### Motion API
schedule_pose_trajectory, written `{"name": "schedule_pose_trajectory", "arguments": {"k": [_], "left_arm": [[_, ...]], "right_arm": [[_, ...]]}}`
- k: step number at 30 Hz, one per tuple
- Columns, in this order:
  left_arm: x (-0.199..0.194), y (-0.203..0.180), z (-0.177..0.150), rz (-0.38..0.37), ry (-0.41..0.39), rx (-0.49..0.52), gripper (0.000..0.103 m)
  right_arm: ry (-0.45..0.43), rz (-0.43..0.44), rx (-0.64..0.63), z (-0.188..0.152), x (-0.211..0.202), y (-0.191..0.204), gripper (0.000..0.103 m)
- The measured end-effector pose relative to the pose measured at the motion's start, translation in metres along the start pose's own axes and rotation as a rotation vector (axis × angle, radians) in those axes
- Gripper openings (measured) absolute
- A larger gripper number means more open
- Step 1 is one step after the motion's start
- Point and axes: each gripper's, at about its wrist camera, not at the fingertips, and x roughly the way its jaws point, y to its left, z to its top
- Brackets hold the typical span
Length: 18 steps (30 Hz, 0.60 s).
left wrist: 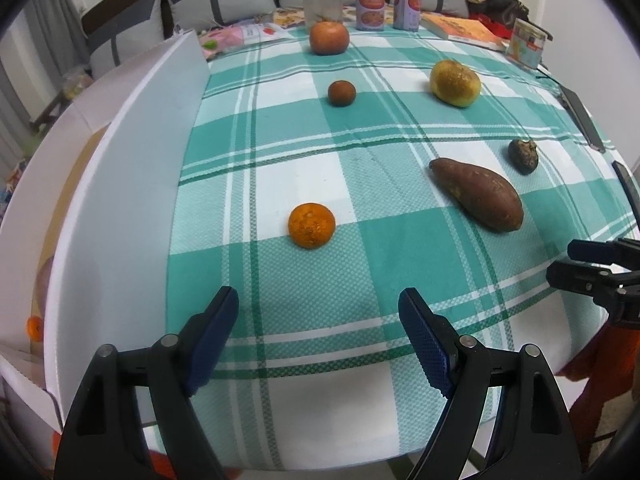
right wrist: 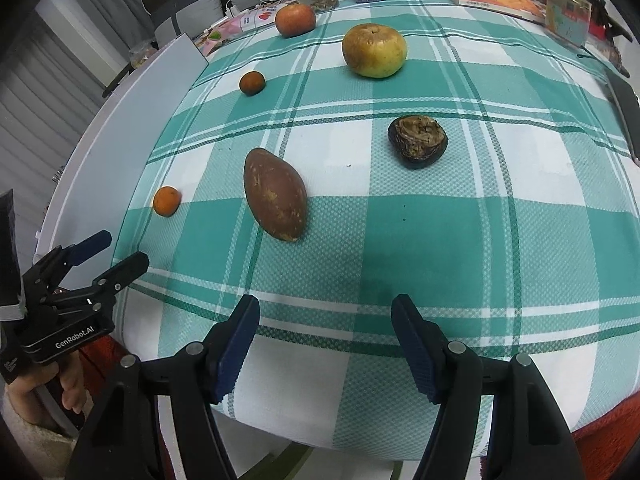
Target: Organize fruits
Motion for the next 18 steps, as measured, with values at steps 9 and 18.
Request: {"name": "schedule_pose_trajectory", "arguments": {"k": [9,18], "left_arm": [[0.003,0.002,-0.002,0.018,-0.001,-0.011,0.084],[0.006,0.033,0.015,-0.250,0.100,-0.120,0.084]], "right_arm": [[-0.022,-0.013,-0.012,-0.006,0.004,-0.001,0.069],[0.004,0.037,-0.010,0.009,0.001,-0.003,0.069]]}}
